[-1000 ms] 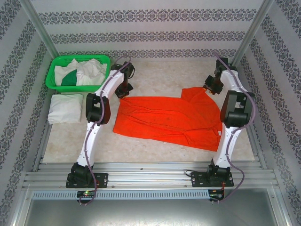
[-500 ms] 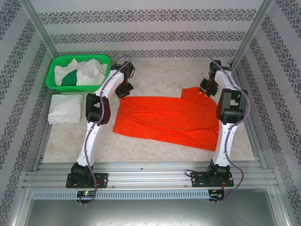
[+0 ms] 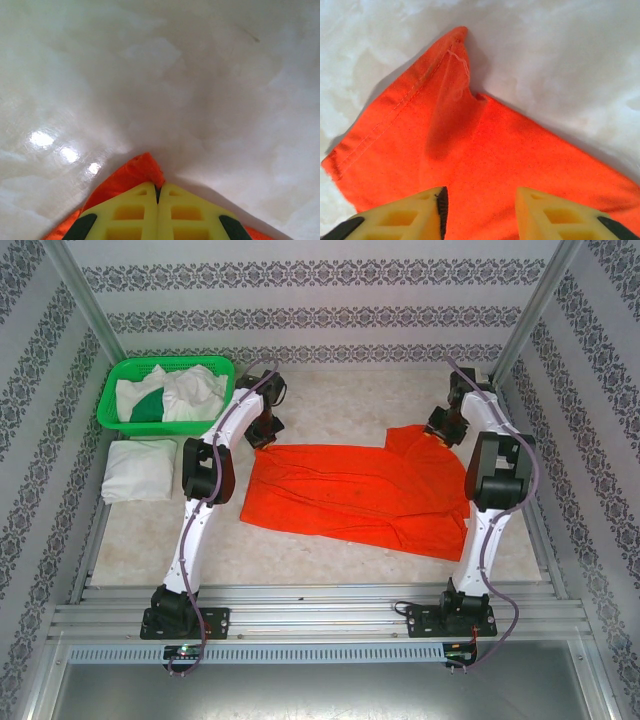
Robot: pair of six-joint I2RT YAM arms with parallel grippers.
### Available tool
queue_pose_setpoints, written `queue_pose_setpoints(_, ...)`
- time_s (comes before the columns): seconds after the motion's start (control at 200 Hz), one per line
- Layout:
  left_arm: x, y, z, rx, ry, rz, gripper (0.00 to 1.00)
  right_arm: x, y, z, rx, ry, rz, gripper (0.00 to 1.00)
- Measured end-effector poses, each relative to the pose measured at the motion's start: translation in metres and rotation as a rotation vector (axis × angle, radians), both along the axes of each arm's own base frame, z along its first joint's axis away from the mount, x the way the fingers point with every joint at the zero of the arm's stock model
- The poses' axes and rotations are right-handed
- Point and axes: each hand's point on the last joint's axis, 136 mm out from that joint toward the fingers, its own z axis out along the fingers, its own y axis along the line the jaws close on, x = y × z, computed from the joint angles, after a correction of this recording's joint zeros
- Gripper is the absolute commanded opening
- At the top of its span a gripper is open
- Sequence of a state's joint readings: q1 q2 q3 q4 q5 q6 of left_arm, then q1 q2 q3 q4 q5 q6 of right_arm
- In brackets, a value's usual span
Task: Fold and stack the t-shirts
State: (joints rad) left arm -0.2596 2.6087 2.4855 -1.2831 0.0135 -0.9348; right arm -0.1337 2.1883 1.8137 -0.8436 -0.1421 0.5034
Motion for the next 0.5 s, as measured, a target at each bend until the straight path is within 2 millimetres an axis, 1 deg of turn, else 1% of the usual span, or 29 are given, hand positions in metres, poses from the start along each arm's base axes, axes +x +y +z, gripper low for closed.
queue_pose_setpoints(0.04, 0.0, -0.001, 0.0, -0.003, 0.001, 0.0, 0.0, 0.0, -0.001, 0.004, -0.003, -0.009, 0.001, 0.31)
queue_pose_setpoints(0.14, 0.0, -0.002, 0.0, -0.01, 0.003, -0.001, 0.0, 0.003, -0.005, 0.006, -0.005, -0.026, -0.003, 0.31)
queue_pose_setpoints(0.24, -0.001, -0.002, 0.0, -0.013, 0.004, -0.001, 0.0, 0.004, -0.004, 0.002, -0.003, -0.019, -0.003, 0.35)
queue_pose_setpoints(0.39, -0.001, -0.002, 0.0, -0.013, 0.003, -0.001, 0.0, 0.018, 0.001, -0.008, 0.026, -0.023, 0.007, 0.4)
queue_pose_setpoints(0.5, -0.001, -0.002, 0.0, -0.013, 0.003, -0.001, 0.0, 0.024, 0.007, -0.015, 0.052, -0.025, 0.014, 0.39)
